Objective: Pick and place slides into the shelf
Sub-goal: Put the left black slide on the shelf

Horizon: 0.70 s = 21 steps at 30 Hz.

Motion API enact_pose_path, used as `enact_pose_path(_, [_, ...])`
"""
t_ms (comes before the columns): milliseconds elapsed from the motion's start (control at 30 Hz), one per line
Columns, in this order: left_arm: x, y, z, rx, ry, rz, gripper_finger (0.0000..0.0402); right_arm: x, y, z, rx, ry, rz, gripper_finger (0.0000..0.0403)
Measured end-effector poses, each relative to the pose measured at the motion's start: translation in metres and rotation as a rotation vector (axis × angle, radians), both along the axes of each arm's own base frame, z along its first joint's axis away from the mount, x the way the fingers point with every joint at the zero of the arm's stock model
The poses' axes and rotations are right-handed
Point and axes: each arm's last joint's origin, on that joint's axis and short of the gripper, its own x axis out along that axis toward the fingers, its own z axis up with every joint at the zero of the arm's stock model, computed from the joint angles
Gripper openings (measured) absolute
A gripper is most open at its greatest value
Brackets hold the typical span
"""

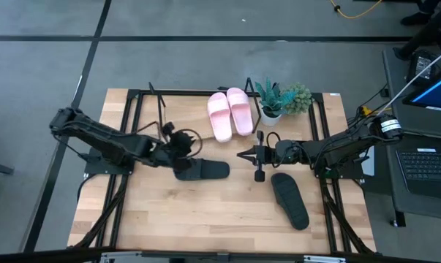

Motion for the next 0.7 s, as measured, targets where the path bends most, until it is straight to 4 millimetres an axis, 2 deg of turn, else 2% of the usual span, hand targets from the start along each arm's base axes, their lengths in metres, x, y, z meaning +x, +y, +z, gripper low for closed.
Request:
enact_pose_path(367, [-0.051, -0.013, -0.015, 0.019, -0.105, -0.107, 0.0003, 0.0, 0.0, 0.0, 0.002, 0.002, 0.0, 0.0019])
enact_pose_path(700, [-0.082, -0.017, -0.032, 0.032, -0.208, -0.169, 0.0001, 0.0, 0.0, 0.0, 0.002, -0.001, 0.0, 0.0019])
